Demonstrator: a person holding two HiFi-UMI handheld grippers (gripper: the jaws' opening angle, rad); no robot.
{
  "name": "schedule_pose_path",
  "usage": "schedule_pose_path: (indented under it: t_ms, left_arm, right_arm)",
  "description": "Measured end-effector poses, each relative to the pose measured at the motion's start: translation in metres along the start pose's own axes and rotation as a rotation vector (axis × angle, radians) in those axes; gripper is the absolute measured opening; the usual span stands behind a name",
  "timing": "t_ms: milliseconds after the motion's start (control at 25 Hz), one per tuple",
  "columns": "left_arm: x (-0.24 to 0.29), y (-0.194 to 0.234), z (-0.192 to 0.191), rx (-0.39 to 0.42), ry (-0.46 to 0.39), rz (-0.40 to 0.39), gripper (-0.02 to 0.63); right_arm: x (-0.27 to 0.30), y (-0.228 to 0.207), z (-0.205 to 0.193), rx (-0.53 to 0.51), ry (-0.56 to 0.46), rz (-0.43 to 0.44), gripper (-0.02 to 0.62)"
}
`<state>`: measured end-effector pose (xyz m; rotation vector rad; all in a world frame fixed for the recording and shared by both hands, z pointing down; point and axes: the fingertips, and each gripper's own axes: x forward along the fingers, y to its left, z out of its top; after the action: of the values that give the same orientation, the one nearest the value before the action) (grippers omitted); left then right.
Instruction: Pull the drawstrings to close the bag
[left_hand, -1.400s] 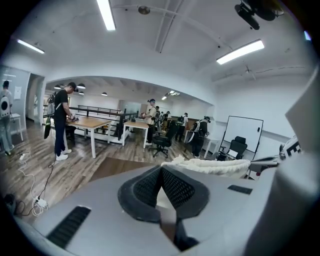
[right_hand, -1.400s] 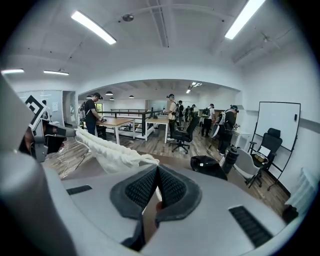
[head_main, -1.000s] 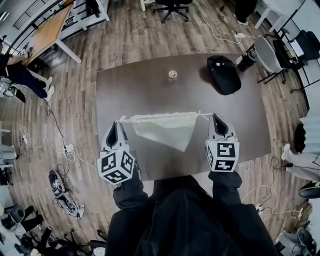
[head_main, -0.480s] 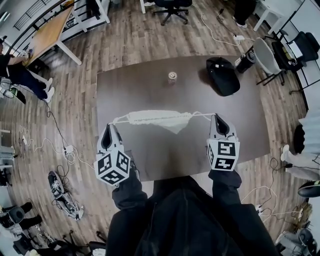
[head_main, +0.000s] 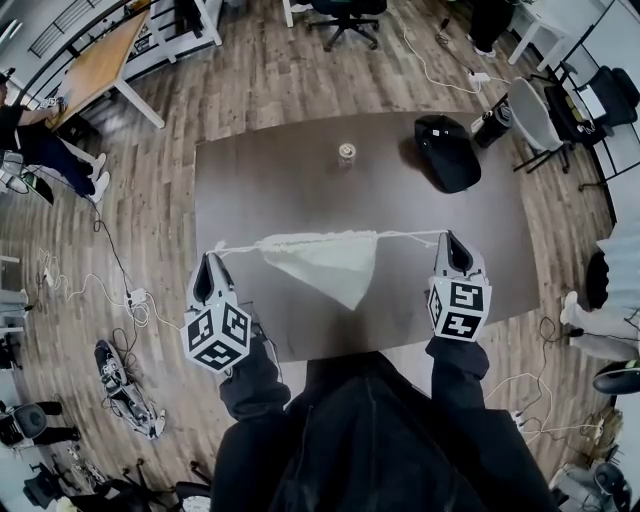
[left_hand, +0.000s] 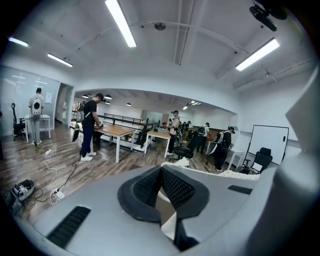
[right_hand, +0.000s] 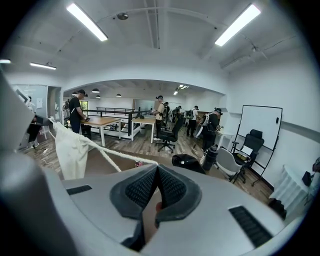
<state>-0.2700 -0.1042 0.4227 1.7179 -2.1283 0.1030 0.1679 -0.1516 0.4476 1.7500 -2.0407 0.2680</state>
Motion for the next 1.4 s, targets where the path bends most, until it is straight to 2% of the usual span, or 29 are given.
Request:
schedule_pose_path:
  t_ms: [360,1400]
  left_arm:
    - [-0.006,0.032,-0.007,-0.05,0.011,0.073,0.032]
    - [-0.008,0.09,-0.027,-0.083,0.058,0.225,0.033]
  right_arm:
    - [-0.003,-0.023,-0.021,0.031,0.041,-0.048,0.023]
    - [-0.004,-0.08,-0.06,0.074,0.118,-0.173,0.023]
